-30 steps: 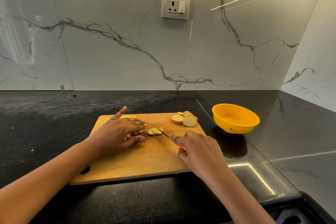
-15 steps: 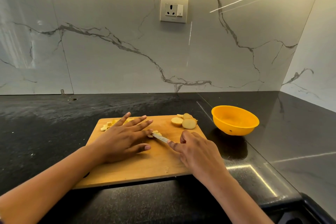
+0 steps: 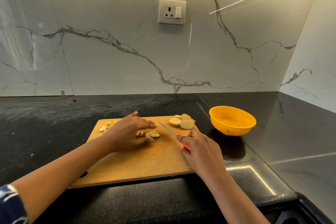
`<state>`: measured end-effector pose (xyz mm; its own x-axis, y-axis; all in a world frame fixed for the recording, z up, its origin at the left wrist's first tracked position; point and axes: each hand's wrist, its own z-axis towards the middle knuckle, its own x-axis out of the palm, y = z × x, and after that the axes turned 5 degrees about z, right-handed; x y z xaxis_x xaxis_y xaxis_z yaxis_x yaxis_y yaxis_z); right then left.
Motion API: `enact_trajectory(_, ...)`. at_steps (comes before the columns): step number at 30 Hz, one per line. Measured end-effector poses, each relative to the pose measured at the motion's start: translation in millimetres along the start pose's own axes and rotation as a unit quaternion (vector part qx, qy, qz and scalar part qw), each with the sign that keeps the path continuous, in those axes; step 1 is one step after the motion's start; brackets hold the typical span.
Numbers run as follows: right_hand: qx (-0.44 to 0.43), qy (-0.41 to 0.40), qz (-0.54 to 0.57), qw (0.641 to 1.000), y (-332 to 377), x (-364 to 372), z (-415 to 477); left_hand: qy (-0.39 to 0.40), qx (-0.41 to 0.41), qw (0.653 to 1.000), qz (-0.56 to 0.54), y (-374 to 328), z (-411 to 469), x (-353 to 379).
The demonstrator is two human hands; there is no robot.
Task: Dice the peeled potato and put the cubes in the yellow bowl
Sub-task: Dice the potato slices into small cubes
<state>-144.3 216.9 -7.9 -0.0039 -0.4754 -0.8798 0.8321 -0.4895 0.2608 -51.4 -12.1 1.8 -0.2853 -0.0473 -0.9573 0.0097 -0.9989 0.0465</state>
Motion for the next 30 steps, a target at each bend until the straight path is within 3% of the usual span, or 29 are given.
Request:
enact_trajectory(3, 0.023, -0.001, 0.007, 1.0, -3, -1, 2, 0.056, 0.037, 0.998, 0.001, -10, 17, 2)
enact_trajectory(7, 0.035, -0.002, 0.015, 0.999, -8, -2, 1, -0.023, 0.055, 0.998, 0.034, 7, 16, -1)
enact_trajectory(9, 0.036, -0.003, 0.017, 0.999, -8, -2, 1, -0.07, 0.04, 0.996, 0.043, 21, 7, -6)
enact_trajectory(15, 0.037, -0.009, 0.028, 0.999, -4, 1, 0, -0.097, -0.036, 0.994, 0.017, 47, -23, -17)
enact_trajectory(21, 0.04, -0.009, 0.025, 0.999, 1, 3, 2, -0.068, -0.05, 0.995, -0.05, 29, -14, -17)
enact_trajectory(26, 0.056, -0.011, 0.019, 0.998, -2, 1, 3, 0.036, -0.01, 0.997, 0.068, 12, 13, -6)
enact_trajectory(30, 0.056, -0.017, 0.022, 0.998, -2, 1, 0, -0.014, -0.077, 0.973, 0.216, 16, 13, -9)
